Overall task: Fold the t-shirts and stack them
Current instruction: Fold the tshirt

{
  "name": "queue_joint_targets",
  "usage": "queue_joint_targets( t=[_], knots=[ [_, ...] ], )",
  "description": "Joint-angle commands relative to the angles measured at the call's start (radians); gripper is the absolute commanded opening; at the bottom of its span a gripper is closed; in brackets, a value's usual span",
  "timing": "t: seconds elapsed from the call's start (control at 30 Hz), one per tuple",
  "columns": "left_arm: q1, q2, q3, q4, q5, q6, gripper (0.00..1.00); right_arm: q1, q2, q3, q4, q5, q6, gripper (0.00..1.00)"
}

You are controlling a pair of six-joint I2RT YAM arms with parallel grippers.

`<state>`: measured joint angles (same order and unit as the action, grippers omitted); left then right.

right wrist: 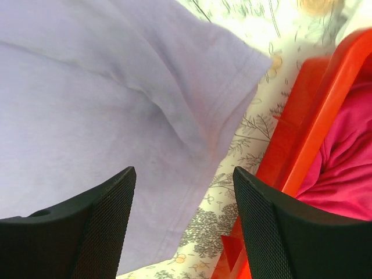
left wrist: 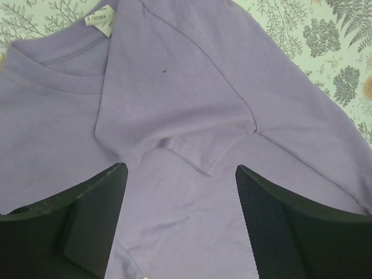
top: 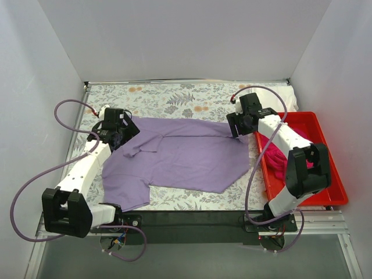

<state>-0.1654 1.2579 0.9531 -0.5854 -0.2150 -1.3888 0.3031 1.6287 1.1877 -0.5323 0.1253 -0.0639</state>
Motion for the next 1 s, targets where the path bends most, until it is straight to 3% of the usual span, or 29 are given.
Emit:
queue_joint_targets(
  t=[0.0,0.2,0.27,0.3,0.43,0.6,0.77,0.97],
  knots=[
    [0.006,-0.055,0.046,-0.054,-0.024,0.071,0.70,-0.002,-0.070,0.061,-0.003,-0.118,0.016,0.64],
    [0.078,0.044,0.026,0.059,-0.057,0.148,0.68,0.005,-0.063,0.032,0.037,-0.350,0.096,0.62],
    [0.102,0.103,0.027,0.107,-0.034,0.154,0.65,0.021,-0.059,-0.011,0.076,-0.378,0.127,0.61],
    [0.128,0.148,0.047,0.130,-0.008,0.155,0.58,0.037,-0.061,-0.035,0.093,-0.403,0.140,0.60],
    [0.136,0.213,0.072,0.099,0.028,0.136,0.53,0.057,-0.070,-0.071,0.114,-0.429,0.164,0.59],
    [0.130,0.123,-0.016,0.084,0.135,0.099,0.53,0.087,-0.099,-0.145,0.138,-0.434,0.180,0.59],
    [0.016,0.019,-0.092,0.081,0.085,0.119,0.53,0.094,-0.124,-0.195,0.147,-0.444,0.184,0.58],
    [-0.197,0.073,-0.100,0.091,-0.058,0.097,0.50,0.094,-0.135,-0.232,0.150,-0.441,0.182,0.58]
  ],
)
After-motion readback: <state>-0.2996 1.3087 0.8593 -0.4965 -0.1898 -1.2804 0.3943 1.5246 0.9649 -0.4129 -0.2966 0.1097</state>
